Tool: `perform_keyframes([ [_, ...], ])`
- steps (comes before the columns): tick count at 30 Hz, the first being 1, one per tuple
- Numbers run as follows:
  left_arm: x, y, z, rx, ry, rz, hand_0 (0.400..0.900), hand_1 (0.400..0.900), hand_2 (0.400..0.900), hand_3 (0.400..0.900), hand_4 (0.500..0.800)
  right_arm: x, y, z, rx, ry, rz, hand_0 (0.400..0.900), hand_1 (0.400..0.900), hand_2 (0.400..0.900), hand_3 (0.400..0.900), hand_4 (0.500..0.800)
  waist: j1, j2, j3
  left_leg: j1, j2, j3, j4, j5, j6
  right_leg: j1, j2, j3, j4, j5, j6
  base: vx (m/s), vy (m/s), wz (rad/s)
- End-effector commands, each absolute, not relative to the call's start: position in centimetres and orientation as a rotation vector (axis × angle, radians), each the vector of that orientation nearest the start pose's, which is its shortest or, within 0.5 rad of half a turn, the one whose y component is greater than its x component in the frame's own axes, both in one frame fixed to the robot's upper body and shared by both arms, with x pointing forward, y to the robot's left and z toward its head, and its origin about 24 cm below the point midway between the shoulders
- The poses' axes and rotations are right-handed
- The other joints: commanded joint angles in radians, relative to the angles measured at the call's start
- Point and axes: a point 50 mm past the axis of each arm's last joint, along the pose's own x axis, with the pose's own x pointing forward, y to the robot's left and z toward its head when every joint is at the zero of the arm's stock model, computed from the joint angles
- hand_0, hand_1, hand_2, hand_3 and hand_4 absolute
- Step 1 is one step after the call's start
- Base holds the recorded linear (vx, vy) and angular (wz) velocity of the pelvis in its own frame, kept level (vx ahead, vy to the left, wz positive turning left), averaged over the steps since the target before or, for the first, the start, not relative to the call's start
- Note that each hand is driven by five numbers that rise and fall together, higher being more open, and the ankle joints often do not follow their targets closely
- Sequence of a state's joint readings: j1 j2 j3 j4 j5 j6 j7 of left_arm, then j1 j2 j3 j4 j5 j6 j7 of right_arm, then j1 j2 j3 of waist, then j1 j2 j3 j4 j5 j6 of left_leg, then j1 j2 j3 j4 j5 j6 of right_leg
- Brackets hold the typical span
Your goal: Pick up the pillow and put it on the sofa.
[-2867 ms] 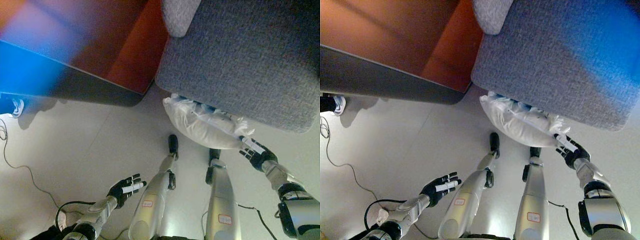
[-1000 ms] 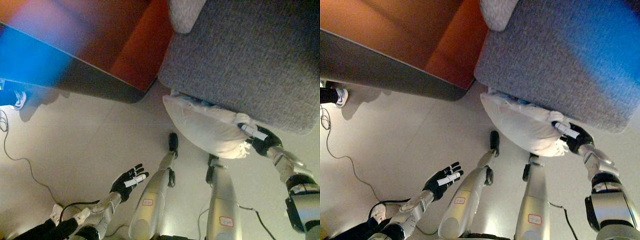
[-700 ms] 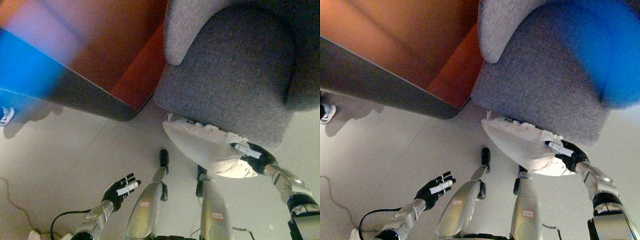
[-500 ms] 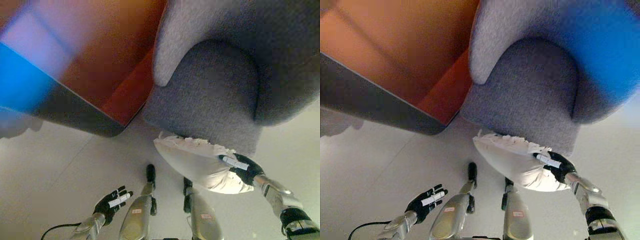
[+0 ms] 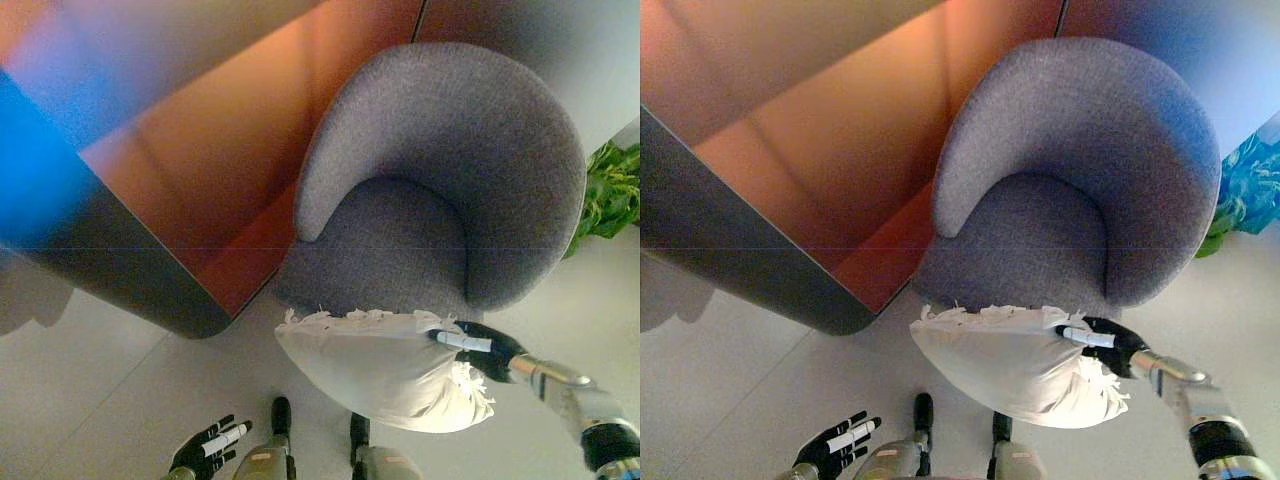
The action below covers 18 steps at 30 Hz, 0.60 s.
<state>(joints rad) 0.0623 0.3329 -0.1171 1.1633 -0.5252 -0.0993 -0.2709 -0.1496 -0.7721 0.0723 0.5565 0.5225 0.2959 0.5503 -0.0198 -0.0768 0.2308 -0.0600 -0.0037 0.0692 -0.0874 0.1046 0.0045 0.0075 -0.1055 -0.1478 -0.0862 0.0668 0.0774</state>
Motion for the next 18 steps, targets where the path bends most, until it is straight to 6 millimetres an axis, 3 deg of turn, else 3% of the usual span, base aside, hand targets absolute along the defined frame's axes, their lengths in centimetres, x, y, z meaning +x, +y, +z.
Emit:
perform_keyframes([
  [1, 5.7, 26.8, -15.4, -0.172, 1.156, 0.189, 0.900, 0.900, 0.900, 0.900, 0.800, 30.0, -35.2, 15.1, -0.040, 0.199, 0.235, 0.400, 0.400, 0.400, 0.400, 0.500, 0.036, -0.034, -0.112, 0.087, -0.003, 0.053, 0.040, -0.162, -0.041, -0.013, 0.017, -0.037, 0.067, -0.047, 0.028, 0.09, -0.042, 0.08],
  [3, 5.5, 26.9, -15.4, -0.154, 1.181, 0.182, 0.900, 0.900, 0.900, 0.900, 0.800, 30.5, -37.0, 17.8, -0.035, 0.174, 0.182, 0.400, 0.400, 0.400, 0.400, 0.500, 0.054, -0.048, -0.127, 0.097, 0.000, 0.047, 0.036, -0.164, -0.041, 0.001, 0.022, -0.042, 0.059, -0.047, 0.028, 0.10, -0.056, 0.10],
  [8, 4.6, 27.3, -15.5, -0.122, 1.225, 0.191, 0.900, 0.900, 0.900, 0.900, 0.800, 31.1, -39.1, 22.2, -0.011, 0.137, 0.073, 0.400, 0.400, 0.400, 0.400, 0.500, 0.084, -0.068, -0.144, 0.111, -0.001, 0.033, 0.029, -0.163, -0.041, 0.025, 0.031, -0.050, 0.043, -0.041, 0.025, 0.06, -0.051, 0.06],
  [12, 4.2, 27.6, -15.5, -0.104, 1.241, 0.195, 0.900, 0.900, 0.900, 0.900, 0.800, 31.5, -39.9, 24.4, 0.005, 0.127, -0.006, 0.400, 0.400, 0.400, 0.400, 0.500, 0.104, -0.074, -0.151, 0.113, -0.001, 0.023, 0.022, -0.158, -0.042, 0.034, 0.034, -0.055, 0.031, -0.036, 0.023, 0.05, -0.042, 0.08],
  [18, 3.5, 28.0, -15.5, -0.090, 1.262, 0.214, 0.900, 0.900, 0.900, 0.900, 0.800, 31.9, -40.2, 26.0, 0.038, 0.153, -0.094, 0.400, 0.400, 0.400, 0.400, 0.500, 0.129, -0.071, -0.148, 0.106, -0.006, 0.009, 0.017, -0.151, -0.044, 0.040, 0.037, -0.063, 0.018, -0.035, 0.019, 0.03, -0.033, 0.14],
])
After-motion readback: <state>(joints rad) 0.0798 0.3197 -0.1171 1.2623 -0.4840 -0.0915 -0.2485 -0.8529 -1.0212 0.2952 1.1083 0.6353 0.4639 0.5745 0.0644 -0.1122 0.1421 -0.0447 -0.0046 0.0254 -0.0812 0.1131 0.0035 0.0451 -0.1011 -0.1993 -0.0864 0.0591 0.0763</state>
